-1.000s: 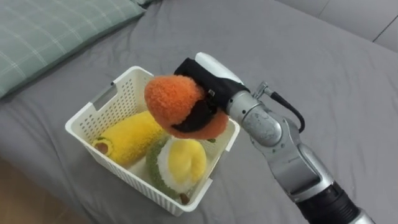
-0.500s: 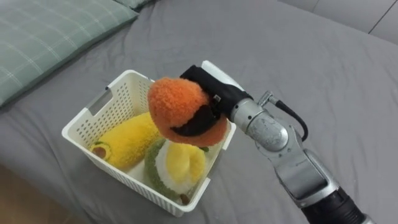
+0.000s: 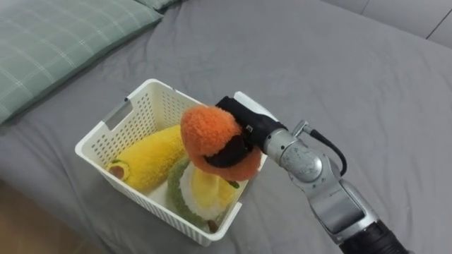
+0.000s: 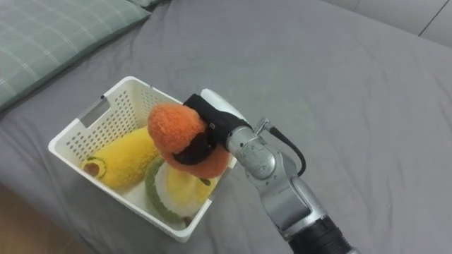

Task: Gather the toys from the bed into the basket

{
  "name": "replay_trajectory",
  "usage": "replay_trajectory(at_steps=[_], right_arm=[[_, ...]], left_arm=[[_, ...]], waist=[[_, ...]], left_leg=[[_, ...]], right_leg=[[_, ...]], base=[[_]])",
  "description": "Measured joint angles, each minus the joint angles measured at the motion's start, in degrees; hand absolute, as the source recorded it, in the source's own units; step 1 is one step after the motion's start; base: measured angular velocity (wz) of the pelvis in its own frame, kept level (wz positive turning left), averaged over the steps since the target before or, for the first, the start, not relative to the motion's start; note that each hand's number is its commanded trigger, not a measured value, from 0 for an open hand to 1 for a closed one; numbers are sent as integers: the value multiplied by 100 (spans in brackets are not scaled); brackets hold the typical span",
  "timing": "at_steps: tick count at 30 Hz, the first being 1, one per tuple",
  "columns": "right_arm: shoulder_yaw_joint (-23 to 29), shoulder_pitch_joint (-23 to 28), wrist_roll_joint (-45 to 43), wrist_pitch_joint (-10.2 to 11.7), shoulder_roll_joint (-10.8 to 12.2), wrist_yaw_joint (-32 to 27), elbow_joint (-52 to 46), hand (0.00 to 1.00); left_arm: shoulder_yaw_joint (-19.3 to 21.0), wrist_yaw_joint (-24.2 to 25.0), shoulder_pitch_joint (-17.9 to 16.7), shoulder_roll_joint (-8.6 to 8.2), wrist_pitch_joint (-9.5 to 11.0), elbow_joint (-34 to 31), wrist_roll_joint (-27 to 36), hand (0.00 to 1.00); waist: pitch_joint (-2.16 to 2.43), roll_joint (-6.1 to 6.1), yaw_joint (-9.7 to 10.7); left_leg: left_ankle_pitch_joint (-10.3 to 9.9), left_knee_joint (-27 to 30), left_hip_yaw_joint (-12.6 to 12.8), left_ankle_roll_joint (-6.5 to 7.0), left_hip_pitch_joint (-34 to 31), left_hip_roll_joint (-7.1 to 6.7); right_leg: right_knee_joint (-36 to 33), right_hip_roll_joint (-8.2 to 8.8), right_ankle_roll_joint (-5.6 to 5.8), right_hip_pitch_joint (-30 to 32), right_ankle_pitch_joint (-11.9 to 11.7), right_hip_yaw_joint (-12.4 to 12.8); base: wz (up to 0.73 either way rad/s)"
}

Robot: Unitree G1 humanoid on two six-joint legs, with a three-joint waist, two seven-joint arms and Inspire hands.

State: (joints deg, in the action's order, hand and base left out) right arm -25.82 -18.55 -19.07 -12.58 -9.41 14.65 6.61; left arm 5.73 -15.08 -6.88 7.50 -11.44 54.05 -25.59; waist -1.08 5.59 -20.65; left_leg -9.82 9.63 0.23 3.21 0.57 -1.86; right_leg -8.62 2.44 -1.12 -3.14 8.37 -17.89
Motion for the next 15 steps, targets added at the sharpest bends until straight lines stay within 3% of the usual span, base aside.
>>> replay_trajectory(at_steps=[8, 9, 15], right_arm=[[0, 10, -100, 2, 0, 55, -3, 0], [0, 11, -99, 2, 1, 55, -3, 0], [13, 110, -98, 146, 3, -21, -16, 0]], left_arm=[[6, 67, 5, 3, 5, 18, 27, 0], [7, 67, 8, 2, 17, 36, 26, 0], [7, 22, 14, 5, 121, 138, 39, 0]], waist=[[5, 7, 14], [22, 32, 19], [46, 67, 202]], left_leg=[[-1, -7, 72, 0, 14, 9], [0, -7, 85, 0, 15, 9], [-1, -9, 96, 0, 12, 10]], right_leg=[[-4, 0, 0, 12, 0, 56], [-4, 0, 1, 13, -1, 62], [-5, -1, 2, 8, -1, 67]], base=[[-3], [-4], [0]])
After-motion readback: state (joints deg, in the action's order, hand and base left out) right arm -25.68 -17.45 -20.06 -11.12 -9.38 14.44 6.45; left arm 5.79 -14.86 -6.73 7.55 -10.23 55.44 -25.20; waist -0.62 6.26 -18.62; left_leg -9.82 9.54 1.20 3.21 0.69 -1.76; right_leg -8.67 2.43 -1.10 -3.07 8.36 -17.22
